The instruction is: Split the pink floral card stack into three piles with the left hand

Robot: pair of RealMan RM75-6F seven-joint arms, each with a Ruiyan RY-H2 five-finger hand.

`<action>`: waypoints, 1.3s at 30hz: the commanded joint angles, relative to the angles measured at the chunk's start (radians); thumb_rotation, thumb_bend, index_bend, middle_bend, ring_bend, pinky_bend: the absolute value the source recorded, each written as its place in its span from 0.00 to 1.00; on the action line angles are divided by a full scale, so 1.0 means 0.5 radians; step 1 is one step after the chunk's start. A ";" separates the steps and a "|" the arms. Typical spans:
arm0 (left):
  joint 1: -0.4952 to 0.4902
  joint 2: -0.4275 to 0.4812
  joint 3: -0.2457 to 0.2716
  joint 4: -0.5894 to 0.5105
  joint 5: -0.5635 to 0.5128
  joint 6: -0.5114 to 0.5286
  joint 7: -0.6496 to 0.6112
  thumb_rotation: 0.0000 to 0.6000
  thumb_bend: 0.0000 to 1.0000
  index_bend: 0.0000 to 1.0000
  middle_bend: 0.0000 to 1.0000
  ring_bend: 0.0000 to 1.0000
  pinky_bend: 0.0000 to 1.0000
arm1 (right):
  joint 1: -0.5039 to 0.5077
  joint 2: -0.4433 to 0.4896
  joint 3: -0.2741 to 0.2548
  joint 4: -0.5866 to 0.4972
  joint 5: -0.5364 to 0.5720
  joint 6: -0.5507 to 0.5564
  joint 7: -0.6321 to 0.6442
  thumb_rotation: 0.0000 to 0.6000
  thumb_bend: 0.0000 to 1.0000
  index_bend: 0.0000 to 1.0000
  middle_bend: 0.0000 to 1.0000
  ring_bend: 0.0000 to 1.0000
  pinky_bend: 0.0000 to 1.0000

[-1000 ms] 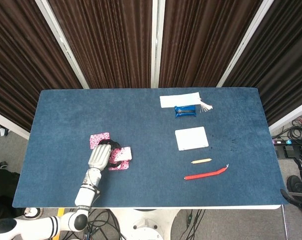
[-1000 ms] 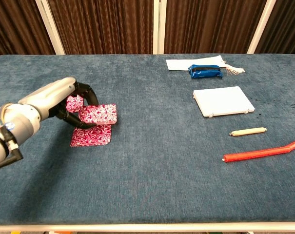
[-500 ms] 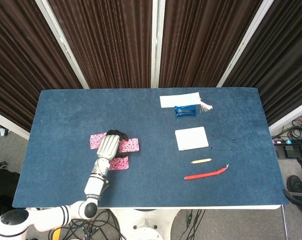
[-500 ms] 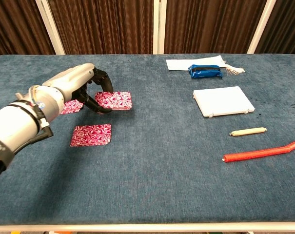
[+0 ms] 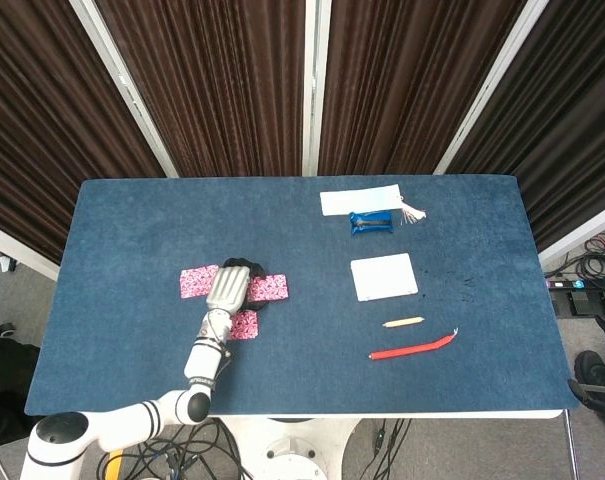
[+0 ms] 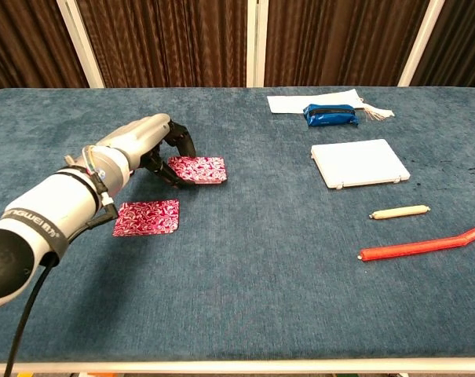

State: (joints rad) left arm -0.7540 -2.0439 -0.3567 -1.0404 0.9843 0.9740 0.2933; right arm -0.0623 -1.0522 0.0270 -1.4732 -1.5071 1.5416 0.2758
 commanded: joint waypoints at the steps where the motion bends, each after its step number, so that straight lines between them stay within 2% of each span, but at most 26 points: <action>1: -0.009 -0.011 0.006 0.027 0.002 -0.015 -0.015 1.00 0.23 0.41 0.45 0.21 0.17 | 0.001 -0.004 -0.002 0.002 -0.001 -0.004 -0.002 1.00 0.11 0.00 0.00 0.00 0.00; 13: 0.016 0.022 0.059 0.035 0.022 -0.044 -0.053 1.00 0.17 0.20 0.24 0.12 0.17 | -0.004 -0.010 -0.001 0.030 0.005 -0.004 0.019 1.00 0.11 0.00 0.00 0.00 0.00; 18: 0.033 0.053 0.062 -0.021 0.056 -0.002 -0.081 1.00 0.16 0.19 0.20 0.10 0.17 | -0.014 -0.007 0.003 0.039 0.005 0.017 0.037 1.00 0.11 0.00 0.00 0.00 0.00; 22: 0.075 0.137 0.078 -0.164 0.082 0.063 -0.056 1.00 0.16 0.19 0.20 0.10 0.17 | -0.014 -0.008 0.008 0.050 0.015 0.012 0.055 1.00 0.11 0.00 0.00 0.00 0.00; 28: 0.220 0.384 0.123 -0.529 0.142 0.275 0.015 1.00 0.16 0.20 0.21 0.10 0.17 | 0.000 -0.024 0.013 0.064 0.004 0.003 0.065 1.00 0.11 0.00 0.00 0.00 0.00; 31: 0.325 0.535 0.166 -0.689 0.262 0.436 -0.037 1.00 0.16 0.23 0.22 0.10 0.17 | 0.008 -0.034 0.011 0.056 -0.026 0.016 0.048 1.00 0.11 0.00 0.00 0.00 0.00; 34: 0.440 0.705 0.237 -0.787 0.427 0.599 -0.121 1.00 0.16 0.25 0.23 0.10 0.17 | 0.014 -0.042 0.006 0.037 -0.067 0.039 0.027 1.00 0.11 0.00 0.00 0.00 0.00; 39: 0.664 1.022 0.420 -0.932 0.640 0.817 -0.224 1.00 0.15 0.25 0.23 0.10 0.17 | 0.033 -0.058 -0.021 0.011 -0.140 0.041 -0.007 1.00 0.11 0.00 0.00 0.00 0.00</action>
State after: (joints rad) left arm -0.4842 -1.6043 -0.2002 -1.4595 1.2473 1.3332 0.2134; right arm -0.0487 -1.0788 0.0201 -1.4646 -1.5709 1.5617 0.2759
